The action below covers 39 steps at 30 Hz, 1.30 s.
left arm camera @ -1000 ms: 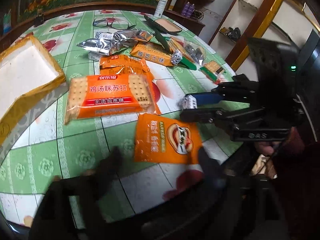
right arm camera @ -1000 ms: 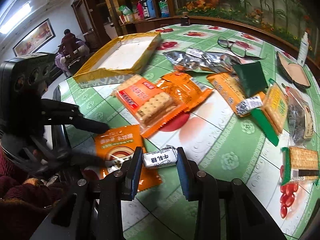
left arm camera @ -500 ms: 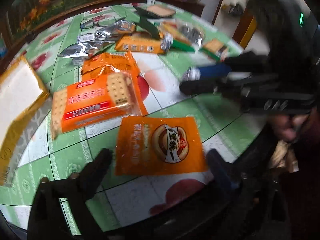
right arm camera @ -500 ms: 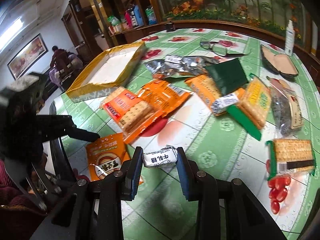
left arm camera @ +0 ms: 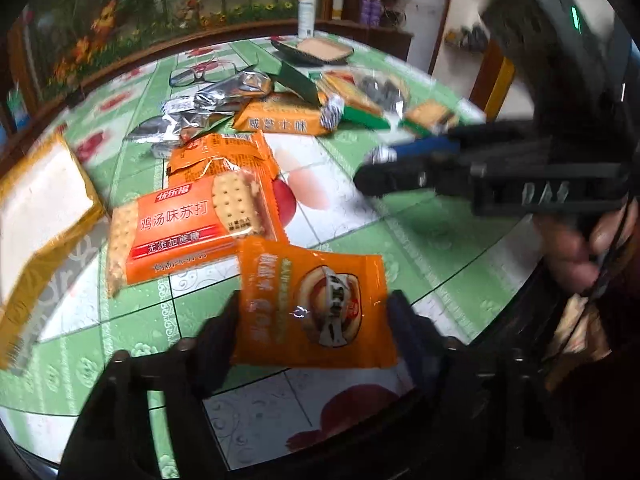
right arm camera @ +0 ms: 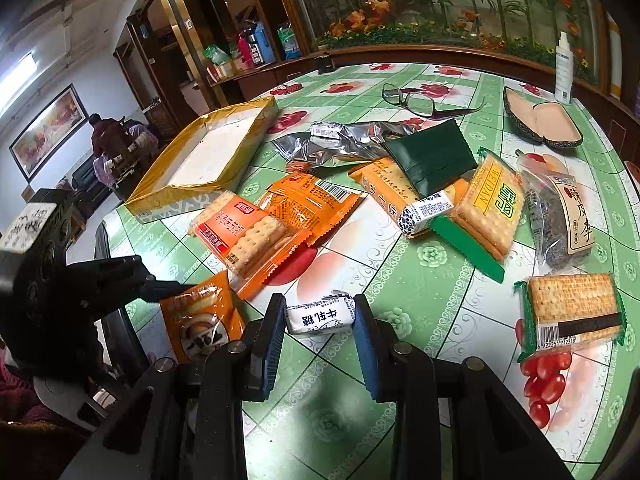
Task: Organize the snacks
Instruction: 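Grasp the small orange cartoon packet with the left gripper while the right holds the candy, then release the orange packet into the tray with the left gripper while the right drops the candy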
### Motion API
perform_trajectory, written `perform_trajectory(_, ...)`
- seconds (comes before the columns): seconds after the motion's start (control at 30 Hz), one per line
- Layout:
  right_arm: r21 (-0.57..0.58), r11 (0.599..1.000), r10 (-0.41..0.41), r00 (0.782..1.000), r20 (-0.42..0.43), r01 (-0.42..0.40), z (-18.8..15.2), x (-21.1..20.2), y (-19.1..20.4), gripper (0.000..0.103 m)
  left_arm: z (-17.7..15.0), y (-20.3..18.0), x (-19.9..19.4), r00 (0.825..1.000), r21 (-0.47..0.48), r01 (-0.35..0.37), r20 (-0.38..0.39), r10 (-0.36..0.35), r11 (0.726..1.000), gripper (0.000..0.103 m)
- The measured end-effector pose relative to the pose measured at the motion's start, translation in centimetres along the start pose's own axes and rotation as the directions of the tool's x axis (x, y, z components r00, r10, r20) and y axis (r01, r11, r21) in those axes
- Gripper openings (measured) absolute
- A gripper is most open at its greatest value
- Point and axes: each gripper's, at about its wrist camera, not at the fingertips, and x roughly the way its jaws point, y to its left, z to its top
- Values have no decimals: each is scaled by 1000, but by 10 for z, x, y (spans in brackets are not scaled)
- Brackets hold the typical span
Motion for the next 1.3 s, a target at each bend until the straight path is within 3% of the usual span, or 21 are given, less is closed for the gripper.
perform_trajectory(0.03, 0, 1000, 0, 1000, 0, 0, 4, 13, -16, 36, 2, 4, -1, 1000, -21, 28, 1, -28, 999, 29)
perform_trajectory(0.27, -7, 1000, -1, 1000, 7, 1, 10, 71, -92, 36, 0, 9, 0, 999, -49, 48, 11, -48, 998, 29)
perform_trajectory(0.37, -6, 1000, -1, 1000, 11, 2, 12, 116, -143, 36, -2, 11, -2, 998, -56, 67, 22, -66, 996, 26)
perform_trajectory(0.7, -15, 1000, 3, 1000, 23, -3, 15, 193, -218, 36, 1, 32, -20, 993, -113, 93, 85, -84, 989, 18)
perform_trajectory(0.87, -28, 999, 16, 999, 33, -15, 14, 222, -241, 36, 4, 47, -33, 990, -147, 84, 124, -66, 986, 15)
perform_trajectory(1.3, -74, 996, 44, 998, 38, -41, 21, 263, -249, 36, 4, 81, -66, 978, -216, 61, 210, -15, 974, 14)
